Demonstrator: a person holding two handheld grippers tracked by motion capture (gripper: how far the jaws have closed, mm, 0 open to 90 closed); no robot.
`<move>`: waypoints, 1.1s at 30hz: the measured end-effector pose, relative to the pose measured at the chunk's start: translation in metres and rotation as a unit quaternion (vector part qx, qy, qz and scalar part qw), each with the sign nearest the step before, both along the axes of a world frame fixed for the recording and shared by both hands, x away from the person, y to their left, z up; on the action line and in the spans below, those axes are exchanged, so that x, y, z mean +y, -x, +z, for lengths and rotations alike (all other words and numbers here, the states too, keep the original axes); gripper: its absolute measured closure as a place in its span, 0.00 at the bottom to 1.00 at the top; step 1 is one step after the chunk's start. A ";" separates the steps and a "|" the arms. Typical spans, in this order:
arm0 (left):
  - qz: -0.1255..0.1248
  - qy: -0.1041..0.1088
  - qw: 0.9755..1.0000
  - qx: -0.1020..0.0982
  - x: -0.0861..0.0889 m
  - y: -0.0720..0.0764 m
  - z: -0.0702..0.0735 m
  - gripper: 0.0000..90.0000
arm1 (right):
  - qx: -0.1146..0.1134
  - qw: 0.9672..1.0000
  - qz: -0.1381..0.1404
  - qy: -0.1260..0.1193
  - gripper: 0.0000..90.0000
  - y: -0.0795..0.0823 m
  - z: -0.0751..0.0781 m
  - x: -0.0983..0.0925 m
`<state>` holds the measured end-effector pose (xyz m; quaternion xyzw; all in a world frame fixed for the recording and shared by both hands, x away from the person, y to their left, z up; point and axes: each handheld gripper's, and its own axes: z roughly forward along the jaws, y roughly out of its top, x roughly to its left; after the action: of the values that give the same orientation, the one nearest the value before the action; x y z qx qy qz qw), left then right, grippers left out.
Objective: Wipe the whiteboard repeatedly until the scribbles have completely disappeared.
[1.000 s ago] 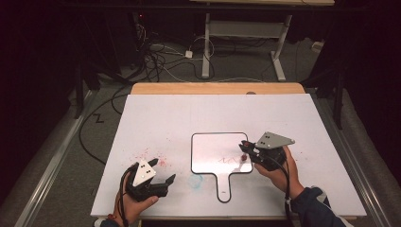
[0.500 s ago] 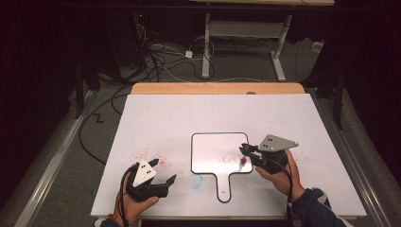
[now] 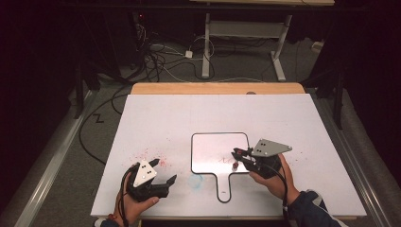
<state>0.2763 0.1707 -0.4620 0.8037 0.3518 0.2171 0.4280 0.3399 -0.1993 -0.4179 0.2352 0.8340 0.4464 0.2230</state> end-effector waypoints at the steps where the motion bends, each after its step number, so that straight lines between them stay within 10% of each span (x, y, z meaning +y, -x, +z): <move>1: 0.000 0.000 1.000 0.001 0.000 0.000 0.000 0.21 | -0.026 0.999 -0.027 0.026 0.90 -0.006 0.000 -0.004; 6: -0.003 -0.001 1.000 0.002 -0.002 -0.001 -0.001 0.21 | -0.027 0.998 -0.052 0.015 0.90 -0.018 -0.001 -0.013; 11: -0.005 -0.006 1.000 0.004 -0.003 -0.002 -0.002 0.21 | 0.009 1.000 -0.013 -0.023 0.90 -0.015 -0.002 -0.004; 18: -0.004 -0.004 1.000 0.002 -0.002 0.000 -0.001 0.21 | -0.031 0.998 -0.049 0.028 0.90 -0.018 0.000 -0.006; 33: -0.007 -0.005 1.000 0.002 -0.002 0.000 0.000 0.21 | -0.007 0.997 -0.068 0.026 0.90 -0.020 0.004 -0.026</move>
<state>0.2760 0.1690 -0.4624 0.8085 0.3458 0.2141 0.4253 0.3598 -0.2254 -0.4136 0.2823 0.8257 0.4105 0.2646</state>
